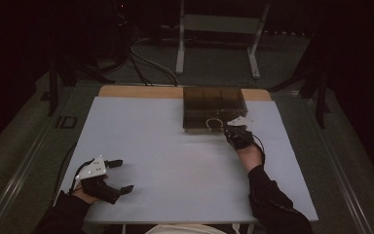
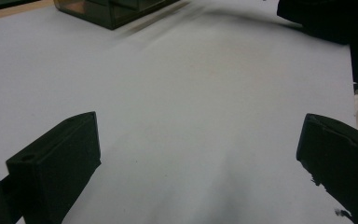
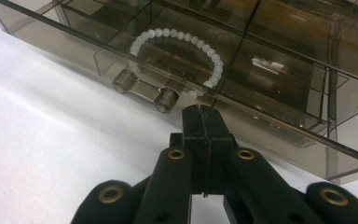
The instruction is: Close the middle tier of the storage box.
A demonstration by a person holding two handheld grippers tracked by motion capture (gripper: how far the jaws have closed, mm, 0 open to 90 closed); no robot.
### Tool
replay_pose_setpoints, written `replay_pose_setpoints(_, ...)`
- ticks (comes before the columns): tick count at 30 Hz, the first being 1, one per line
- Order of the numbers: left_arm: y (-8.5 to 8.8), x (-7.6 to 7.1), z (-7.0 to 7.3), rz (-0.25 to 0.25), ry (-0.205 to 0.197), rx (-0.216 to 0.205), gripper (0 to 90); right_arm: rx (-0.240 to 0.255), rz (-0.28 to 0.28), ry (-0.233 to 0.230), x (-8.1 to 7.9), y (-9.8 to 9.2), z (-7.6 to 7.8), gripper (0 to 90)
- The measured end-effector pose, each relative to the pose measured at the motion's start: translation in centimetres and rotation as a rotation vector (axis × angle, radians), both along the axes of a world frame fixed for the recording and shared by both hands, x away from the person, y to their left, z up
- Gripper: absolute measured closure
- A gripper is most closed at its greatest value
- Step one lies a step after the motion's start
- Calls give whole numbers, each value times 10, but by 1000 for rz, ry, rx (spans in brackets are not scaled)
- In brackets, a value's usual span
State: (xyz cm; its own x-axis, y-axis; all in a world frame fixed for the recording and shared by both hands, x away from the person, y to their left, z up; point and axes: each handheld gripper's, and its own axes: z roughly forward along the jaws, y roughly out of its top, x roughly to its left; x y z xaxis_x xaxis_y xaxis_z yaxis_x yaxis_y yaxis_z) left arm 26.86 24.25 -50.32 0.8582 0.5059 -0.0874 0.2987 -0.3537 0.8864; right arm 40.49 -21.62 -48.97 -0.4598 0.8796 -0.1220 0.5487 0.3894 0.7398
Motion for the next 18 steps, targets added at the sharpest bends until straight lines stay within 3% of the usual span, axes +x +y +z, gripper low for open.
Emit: replay_pose_setpoints(18,0,0,0,0,0,1,10,7,-6,4,7,2,0,897)
